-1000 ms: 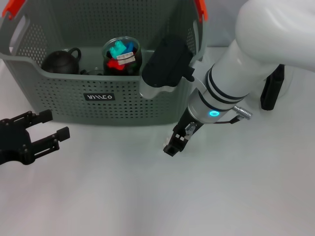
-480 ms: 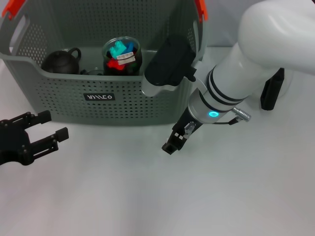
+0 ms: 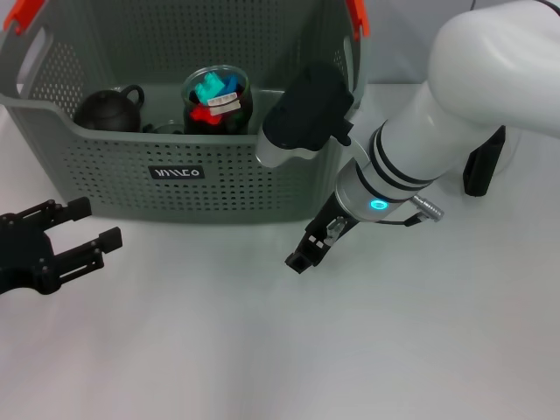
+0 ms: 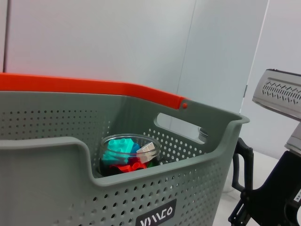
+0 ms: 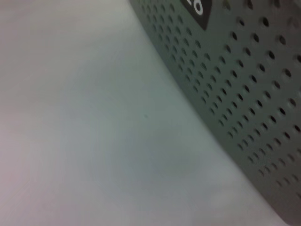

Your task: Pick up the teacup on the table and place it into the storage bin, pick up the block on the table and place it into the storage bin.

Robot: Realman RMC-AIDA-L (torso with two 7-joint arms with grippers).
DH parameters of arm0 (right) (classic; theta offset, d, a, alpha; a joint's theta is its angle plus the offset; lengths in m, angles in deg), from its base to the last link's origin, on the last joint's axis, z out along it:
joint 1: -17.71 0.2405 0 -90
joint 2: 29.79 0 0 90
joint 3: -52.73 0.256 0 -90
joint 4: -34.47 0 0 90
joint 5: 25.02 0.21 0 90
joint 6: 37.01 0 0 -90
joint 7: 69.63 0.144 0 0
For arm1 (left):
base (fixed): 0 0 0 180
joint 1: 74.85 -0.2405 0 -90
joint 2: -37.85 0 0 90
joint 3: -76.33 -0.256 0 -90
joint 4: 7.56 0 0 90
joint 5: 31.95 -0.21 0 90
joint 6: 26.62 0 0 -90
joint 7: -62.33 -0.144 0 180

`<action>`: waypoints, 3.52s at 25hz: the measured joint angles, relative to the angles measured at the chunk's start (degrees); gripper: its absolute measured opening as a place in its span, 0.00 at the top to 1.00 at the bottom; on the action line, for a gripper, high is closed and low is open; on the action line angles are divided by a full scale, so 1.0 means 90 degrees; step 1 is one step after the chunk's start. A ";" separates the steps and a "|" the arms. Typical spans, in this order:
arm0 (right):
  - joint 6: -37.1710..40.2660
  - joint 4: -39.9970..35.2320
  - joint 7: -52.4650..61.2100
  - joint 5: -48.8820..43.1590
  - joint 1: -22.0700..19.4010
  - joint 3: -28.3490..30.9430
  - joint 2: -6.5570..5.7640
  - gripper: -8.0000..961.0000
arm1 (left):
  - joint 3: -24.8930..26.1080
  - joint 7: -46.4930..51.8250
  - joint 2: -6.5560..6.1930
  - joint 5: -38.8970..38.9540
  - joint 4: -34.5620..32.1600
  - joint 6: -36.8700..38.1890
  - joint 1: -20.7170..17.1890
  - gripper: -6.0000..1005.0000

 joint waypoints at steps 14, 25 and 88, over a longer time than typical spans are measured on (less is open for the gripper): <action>-0.0531 0.0249 -0.0059 0.0352 -0.0013 -0.0481 0.0025 0.36 | -0.0013 0.0000 0.0000 0.0000 0.0012 -0.0082 0.0020 0.31; -0.0665 0.0387 -0.0059 0.0498 0.0022 -0.0494 0.0030 0.36 | -0.0013 -0.0018 0.0000 0.0000 0.0078 -0.0098 0.0026 0.31; 0.2994 -0.3777 -0.0515 -0.0315 0.0270 0.4242 -0.0110 0.55 | 0.0008 0.0000 -0.0032 0.0050 0.0050 -0.0058 0.0059 0.31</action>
